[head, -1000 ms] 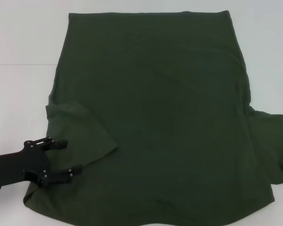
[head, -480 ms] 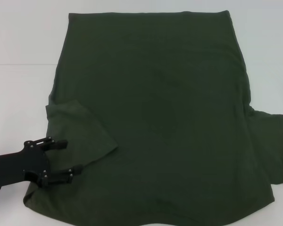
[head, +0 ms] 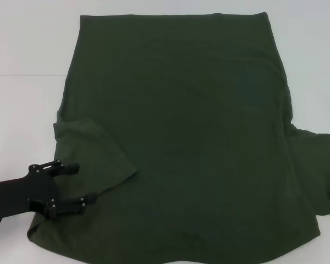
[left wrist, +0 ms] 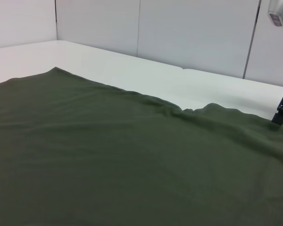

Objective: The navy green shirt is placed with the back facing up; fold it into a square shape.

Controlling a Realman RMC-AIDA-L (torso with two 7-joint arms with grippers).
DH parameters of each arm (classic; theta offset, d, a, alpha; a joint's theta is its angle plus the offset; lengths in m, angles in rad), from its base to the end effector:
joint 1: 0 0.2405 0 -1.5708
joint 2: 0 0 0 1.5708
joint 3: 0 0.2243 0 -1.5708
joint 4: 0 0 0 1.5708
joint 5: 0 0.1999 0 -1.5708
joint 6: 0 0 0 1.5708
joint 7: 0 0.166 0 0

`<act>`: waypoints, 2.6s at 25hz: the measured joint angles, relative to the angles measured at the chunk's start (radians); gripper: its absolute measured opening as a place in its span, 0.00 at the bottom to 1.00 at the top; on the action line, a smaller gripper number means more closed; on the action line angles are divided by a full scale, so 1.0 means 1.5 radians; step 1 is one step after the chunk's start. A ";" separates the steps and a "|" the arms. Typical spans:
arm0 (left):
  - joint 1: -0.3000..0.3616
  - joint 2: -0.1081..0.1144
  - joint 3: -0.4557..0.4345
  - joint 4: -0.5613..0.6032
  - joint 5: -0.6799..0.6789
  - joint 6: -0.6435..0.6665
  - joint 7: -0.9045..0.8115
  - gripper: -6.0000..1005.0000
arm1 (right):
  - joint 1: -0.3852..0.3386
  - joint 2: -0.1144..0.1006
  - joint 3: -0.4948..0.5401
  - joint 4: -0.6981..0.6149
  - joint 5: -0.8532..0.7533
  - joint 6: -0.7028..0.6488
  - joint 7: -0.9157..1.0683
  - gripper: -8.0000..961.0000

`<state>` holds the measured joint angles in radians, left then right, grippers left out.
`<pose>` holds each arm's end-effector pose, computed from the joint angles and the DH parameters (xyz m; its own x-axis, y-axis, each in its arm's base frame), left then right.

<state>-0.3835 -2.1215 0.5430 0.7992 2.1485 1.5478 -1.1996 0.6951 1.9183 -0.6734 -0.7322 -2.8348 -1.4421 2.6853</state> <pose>-0.2799 0.2874 0.0140 0.8716 0.2813 0.4015 0.4290 -0.8341 -0.3469 0.3174 0.3406 0.0661 0.0461 -0.9836 -0.1741 -0.8934 0.0373 -0.4477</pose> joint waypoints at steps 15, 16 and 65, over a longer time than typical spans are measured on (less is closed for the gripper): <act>0.001 0.000 0.000 0.000 -0.001 0.000 0.000 0.84 | 0.002 0.002 0.000 0.002 0.002 0.000 -0.005 0.64; 0.001 0.000 0.000 0.000 -0.001 0.000 0.000 0.84 | 0.002 0.003 0.000 0.002 0.002 0.001 -0.005 0.64; 0.004 -0.001 -0.003 0.000 -0.004 0.003 0.000 0.84 | 0.033 0.017 -0.013 0.005 0.003 -0.008 -0.006 0.03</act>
<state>-0.3774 -2.1230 0.5384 0.7992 2.1429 1.5530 -1.1996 0.7446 1.9436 -0.6921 -0.7244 -2.8303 -1.4543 2.6763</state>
